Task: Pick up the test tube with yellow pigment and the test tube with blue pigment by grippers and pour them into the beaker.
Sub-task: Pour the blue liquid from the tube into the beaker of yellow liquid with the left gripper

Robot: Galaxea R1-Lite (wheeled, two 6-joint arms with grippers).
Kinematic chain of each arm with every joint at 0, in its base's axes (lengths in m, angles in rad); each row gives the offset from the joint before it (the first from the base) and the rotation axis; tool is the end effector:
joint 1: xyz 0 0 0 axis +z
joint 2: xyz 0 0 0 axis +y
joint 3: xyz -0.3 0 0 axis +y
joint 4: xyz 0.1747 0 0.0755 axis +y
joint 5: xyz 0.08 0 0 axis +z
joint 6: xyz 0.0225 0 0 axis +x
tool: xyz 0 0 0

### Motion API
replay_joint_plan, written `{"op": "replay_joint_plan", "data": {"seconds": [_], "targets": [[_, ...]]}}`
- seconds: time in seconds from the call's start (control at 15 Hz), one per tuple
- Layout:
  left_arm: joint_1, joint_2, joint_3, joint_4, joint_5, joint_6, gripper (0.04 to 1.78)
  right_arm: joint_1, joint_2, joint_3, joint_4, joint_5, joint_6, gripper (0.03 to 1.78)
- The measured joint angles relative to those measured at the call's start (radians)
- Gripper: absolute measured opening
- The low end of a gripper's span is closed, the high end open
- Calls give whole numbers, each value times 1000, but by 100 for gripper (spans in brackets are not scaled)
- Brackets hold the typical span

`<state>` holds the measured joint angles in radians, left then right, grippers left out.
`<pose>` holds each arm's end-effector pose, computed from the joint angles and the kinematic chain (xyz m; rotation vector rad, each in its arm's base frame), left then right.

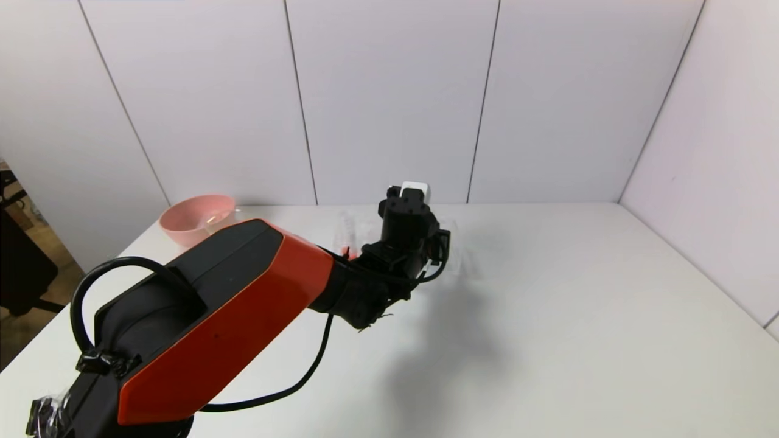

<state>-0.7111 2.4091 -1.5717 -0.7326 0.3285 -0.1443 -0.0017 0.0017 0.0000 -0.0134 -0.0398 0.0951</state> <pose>0.3812 -0.3188 0.1108 -0.0901 0.1189 -0.3747 -0.0227 -0.0009 0.0769 0.0953 -0.0137 -0.0409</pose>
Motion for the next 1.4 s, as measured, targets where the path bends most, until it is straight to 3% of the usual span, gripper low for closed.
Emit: {"op": "replay_joint_plan", "data": {"seconds": [0.8, 1.4], "targets": [[-7, -90, -13, 79, 5, 21, 45, 0, 0, 0, 0, 0, 0, 171], [-19, -93, -116, 175, 1, 21, 45, 0, 0, 0, 0, 0, 0, 171]]}}
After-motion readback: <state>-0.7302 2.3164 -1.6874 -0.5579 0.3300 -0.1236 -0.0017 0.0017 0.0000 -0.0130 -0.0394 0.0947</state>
